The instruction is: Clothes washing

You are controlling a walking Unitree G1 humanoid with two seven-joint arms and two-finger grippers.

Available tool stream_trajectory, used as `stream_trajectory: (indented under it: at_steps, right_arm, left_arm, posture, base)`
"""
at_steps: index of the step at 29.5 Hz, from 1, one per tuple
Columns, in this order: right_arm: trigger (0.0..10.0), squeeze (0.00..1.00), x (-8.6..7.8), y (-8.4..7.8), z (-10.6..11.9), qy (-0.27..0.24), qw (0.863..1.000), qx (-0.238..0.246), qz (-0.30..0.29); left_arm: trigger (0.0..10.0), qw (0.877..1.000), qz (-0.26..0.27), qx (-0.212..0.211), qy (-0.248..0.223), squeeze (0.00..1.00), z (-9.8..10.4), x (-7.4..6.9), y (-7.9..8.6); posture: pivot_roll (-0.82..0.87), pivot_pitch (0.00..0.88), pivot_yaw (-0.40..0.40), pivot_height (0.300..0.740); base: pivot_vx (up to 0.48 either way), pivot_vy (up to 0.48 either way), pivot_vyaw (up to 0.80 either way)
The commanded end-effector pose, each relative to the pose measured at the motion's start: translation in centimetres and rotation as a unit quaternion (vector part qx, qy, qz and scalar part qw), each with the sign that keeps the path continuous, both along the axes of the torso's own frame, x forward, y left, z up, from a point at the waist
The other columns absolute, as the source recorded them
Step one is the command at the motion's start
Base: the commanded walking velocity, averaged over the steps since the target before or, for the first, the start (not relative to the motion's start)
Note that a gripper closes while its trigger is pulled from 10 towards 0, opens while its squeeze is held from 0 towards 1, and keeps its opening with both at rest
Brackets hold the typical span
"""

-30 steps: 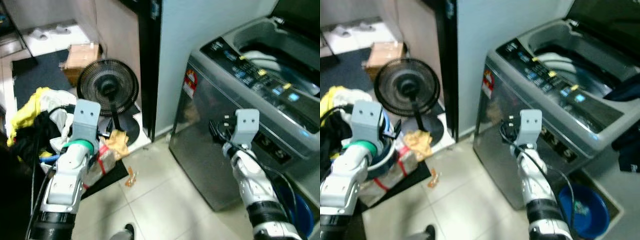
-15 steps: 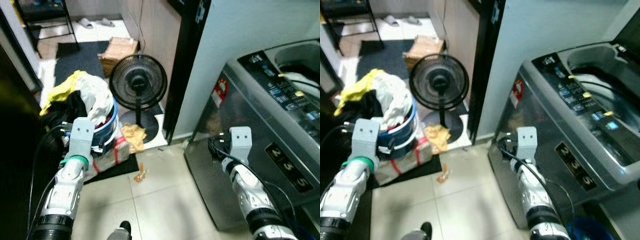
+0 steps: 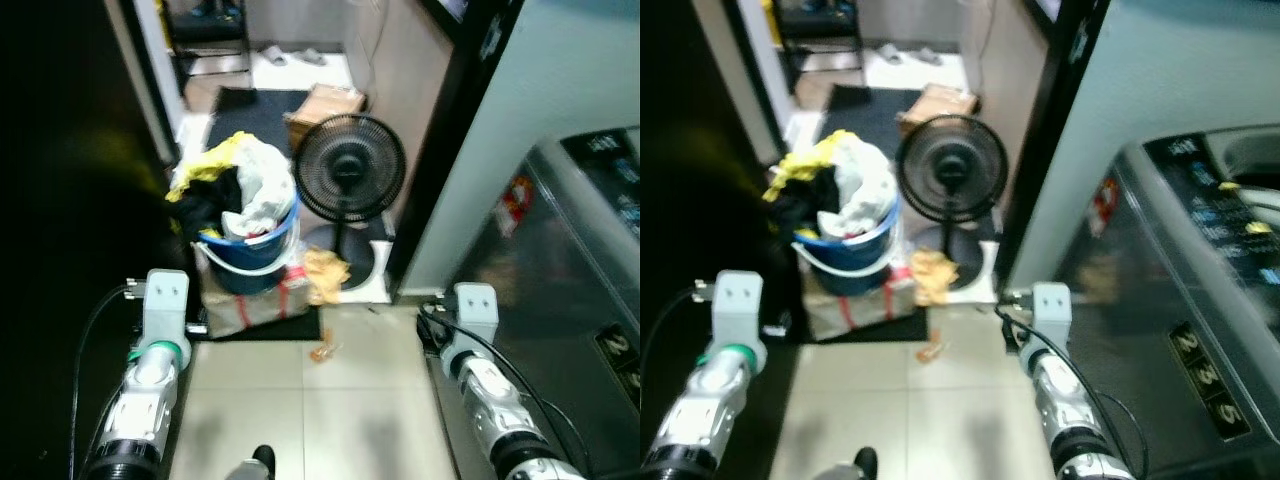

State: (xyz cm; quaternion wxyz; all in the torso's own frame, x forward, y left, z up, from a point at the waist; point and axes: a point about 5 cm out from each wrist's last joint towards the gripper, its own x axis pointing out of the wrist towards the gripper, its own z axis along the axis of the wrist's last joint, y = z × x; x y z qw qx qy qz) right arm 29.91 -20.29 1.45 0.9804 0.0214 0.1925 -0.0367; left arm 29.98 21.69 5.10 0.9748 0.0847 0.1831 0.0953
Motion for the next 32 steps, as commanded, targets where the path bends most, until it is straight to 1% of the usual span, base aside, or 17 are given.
stream_trajectory:
  at_steps: [1, 3, 6, 9, 11, 18, 32]
  right_arm:
    - [10.0, 0.0, 0.1, 0.0, 0.0, -0.003, 1.0, -0.003, -0.001]
    - [10.0, 0.0, 0.1, 0.0, 0.0, -0.003, 1.0, -0.003, -0.001]
    - [10.0, 0.0, 0.1, -0.1, 0.0, -0.001, 1.0, -0.004, -0.005]
    - [10.0, 0.0, 0.2, -0.1, 0.0, -0.004, 1.0, -0.004, -0.005]
    - [10.0, 0.0, 0.3, -0.1, 0.1, -0.007, 1.0, -0.004, -0.008]
    - [10.0, 0.0, 0.4, 0.0, 0.3, -0.014, 1.0, 0.002, -0.009]
    - [10.0, 0.0, 0.4, -0.1, 0.2, -0.017, 1.0, -0.001, -0.005]
  left_arm:
    - [10.0, 1.0, 0.004, 0.001, 0.016, 0.0, -1.0, -0.5, 0.3]
    - [10.0, 1.0, 0.004, 0.001, 0.016, 0.0, -1.0, -0.5, 0.3]
    - [10.0, 1.0, 0.007, -0.001, 0.013, 0.0, -1.7, -0.6, 0.3]
    - [10.0, 1.0, 0.009, -0.002, 0.014, 0.0, -1.9, -0.6, 0.3]
    - [10.0, 1.0, 0.012, -0.001, 0.015, 0.0, -2.1, -0.6, 0.4]
    - [10.0, 1.0, 0.016, 0.005, 0.019, 0.0, -2.5, -0.7, 0.5]
    - [10.0, 1.0, 0.014, 0.007, 0.004, 0.0, -2.6, -0.4, 0.4]
  posture:
    - [0.04, 0.021, -0.039, 0.74]
    - [0.04, 0.021, -0.039, 0.74]
    - [0.04, 0.017, -0.041, 0.74]
    - [0.04, 0.016, -0.04, 0.74]
    - [0.04, 0.016, -0.04, 0.74]
    - [0.04, 0.022, -0.041, 0.74]
    - [0.04, 0.029, -0.044, 0.74]
  base:
    - [0.0, 0.0, 0.75]
    - [0.0, 0.0, 0.75]
    - [0.0, 0.0, 0.75]
    - [0.0, 0.0, 0.74]
    - [0.0, 0.0, 0.0]
    - [0.438, 0.0, 0.0]
    - [0.438, 0.0, 0.0]
